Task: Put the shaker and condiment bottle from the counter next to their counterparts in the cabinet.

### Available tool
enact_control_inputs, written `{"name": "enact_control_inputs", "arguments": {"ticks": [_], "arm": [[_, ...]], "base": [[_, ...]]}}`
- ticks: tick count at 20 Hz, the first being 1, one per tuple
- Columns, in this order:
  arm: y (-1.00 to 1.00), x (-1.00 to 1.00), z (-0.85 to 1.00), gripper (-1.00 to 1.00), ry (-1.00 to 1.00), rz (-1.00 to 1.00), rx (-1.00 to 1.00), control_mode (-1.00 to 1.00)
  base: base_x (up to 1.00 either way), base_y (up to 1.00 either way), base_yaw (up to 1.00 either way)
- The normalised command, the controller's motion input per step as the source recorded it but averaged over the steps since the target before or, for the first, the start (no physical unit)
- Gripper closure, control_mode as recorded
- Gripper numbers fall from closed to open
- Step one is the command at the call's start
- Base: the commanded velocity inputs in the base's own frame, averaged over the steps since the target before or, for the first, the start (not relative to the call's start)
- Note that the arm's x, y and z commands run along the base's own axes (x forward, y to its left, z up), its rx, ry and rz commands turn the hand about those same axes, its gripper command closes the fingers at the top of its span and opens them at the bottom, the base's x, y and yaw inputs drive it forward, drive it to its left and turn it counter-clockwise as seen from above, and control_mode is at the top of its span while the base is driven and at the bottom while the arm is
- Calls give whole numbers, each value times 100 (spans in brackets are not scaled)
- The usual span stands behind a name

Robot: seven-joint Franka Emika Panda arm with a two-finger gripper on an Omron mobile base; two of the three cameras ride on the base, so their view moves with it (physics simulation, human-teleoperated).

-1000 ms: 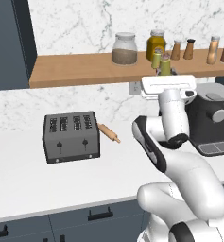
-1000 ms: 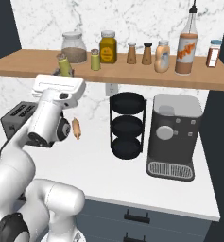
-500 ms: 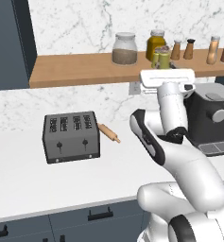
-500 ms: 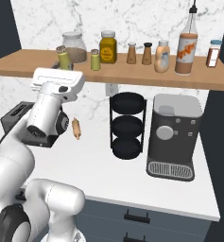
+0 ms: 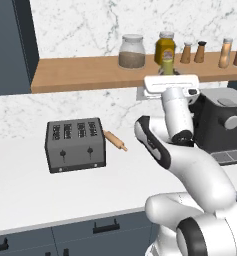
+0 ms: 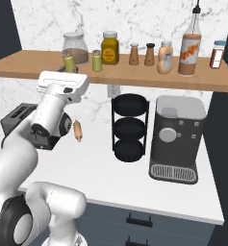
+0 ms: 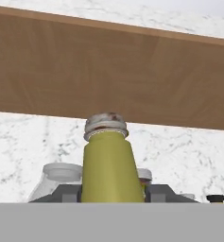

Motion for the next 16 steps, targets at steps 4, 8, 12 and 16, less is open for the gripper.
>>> {"name": "enact_control_inputs", "arguments": {"ticks": [4, 8, 12, 16], "arm": [[0, 39, -39, 100, -8, 0, 0, -100], [0, 38, -26, 100, -11, 0, 0, -100], [0, 44, -19, 100, -10, 0, 0, -100], [0, 40, -25, 100, -11, 0, 0, -100]], "base": [[0, 0, 0], [0, 0, 0], [0, 0, 0], [0, 0, 0]]}}
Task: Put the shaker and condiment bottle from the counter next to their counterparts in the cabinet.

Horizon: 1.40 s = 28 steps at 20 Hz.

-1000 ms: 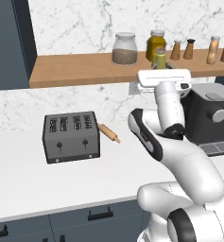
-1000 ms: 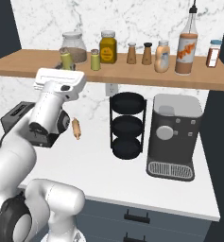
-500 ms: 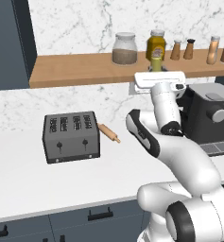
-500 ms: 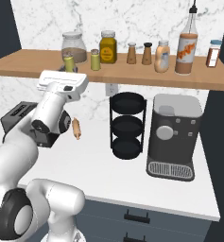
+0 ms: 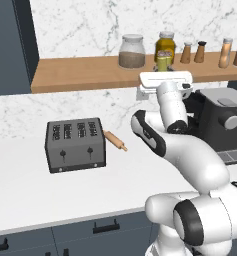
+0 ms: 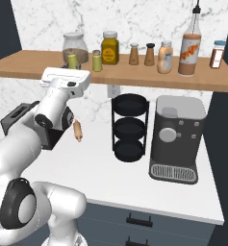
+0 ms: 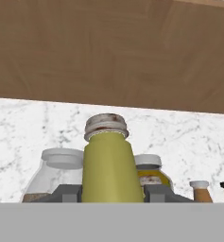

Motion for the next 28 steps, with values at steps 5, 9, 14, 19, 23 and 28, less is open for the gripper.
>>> {"name": "enact_control_inputs", "arguments": {"ticks": [5, 9, 14, 19, 23, 28], "arm": [[0, 18, -48, 100, -10, 0, 0, -100], [-1, 8, -65, 100, -9, 0, 0, -100], [-4, 43, -45, 100, -5, 0, 0, -100], [-3, 62, -24, 100, -3, 0, 0, -100], [-3, 67, -13, 100, -4, 0, 0, -100], [-7, 40, -8, 100, -12, 0, 0, -100]], "base": [[0, 0, 0], [0, 0, 0], [0, 0, 0], [0, 0, 0], [0, 0, 0], [0, 0, 0]]}}
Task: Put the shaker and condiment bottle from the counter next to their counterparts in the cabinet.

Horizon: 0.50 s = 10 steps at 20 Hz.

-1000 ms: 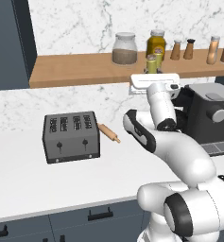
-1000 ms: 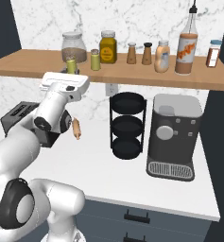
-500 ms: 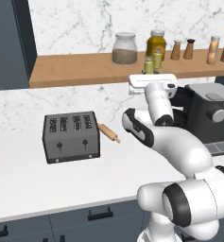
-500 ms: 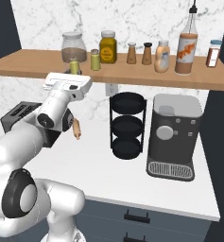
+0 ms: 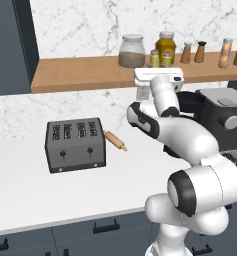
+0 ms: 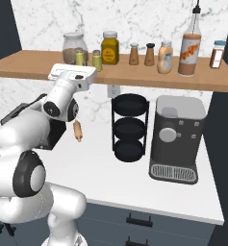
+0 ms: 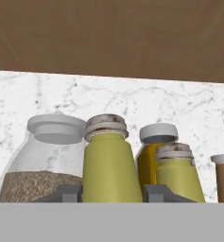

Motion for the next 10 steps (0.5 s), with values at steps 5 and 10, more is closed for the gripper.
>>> {"name": "enact_control_inputs", "arguments": {"ticks": [5, 10], "arm": [[-8, 41, -27, 100, -7, 0, 0, -100], [-6, 28, -41, 100, -7, 0, 0, -100]], "base": [[0, 0, 0], [0, 0, 0]]}}
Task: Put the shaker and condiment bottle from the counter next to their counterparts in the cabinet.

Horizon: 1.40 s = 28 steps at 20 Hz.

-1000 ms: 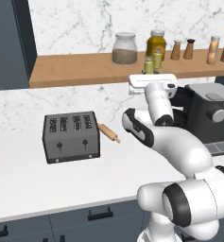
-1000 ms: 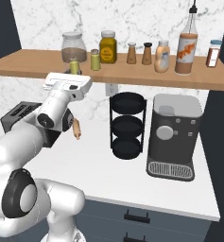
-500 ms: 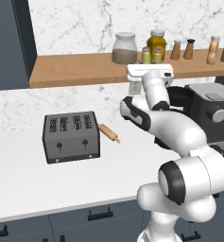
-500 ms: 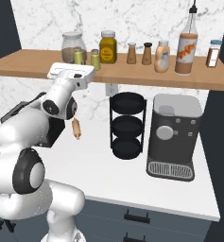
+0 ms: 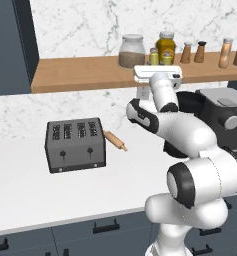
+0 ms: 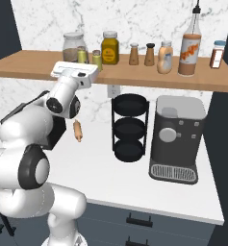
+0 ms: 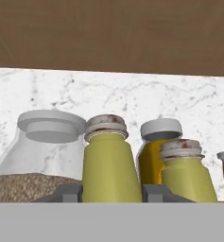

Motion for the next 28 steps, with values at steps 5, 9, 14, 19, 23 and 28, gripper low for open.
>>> {"name": "enact_control_inputs", "arguments": {"ticks": [5, 9, 14, 19, 23, 28], "arm": [[0, 8, -53, 100, -10, 0, 0, -100], [0, 23, -61, 100, -12, 0, 0, -100], [0, 42, -64, 100, -8, 0, 0, -100], [0, 49, -70, 100, -1, 0, 0, -100], [0, 38, -78, 100, -1, 0, 0, -100], [3, 29, -81, 100, 0, 0, 0, -100]], "base": [[0, 0, 0], [0, 0, 0], [0, 0, 0], [0, 0, 0], [0, 0, 0], [0, 0, 0]]}}
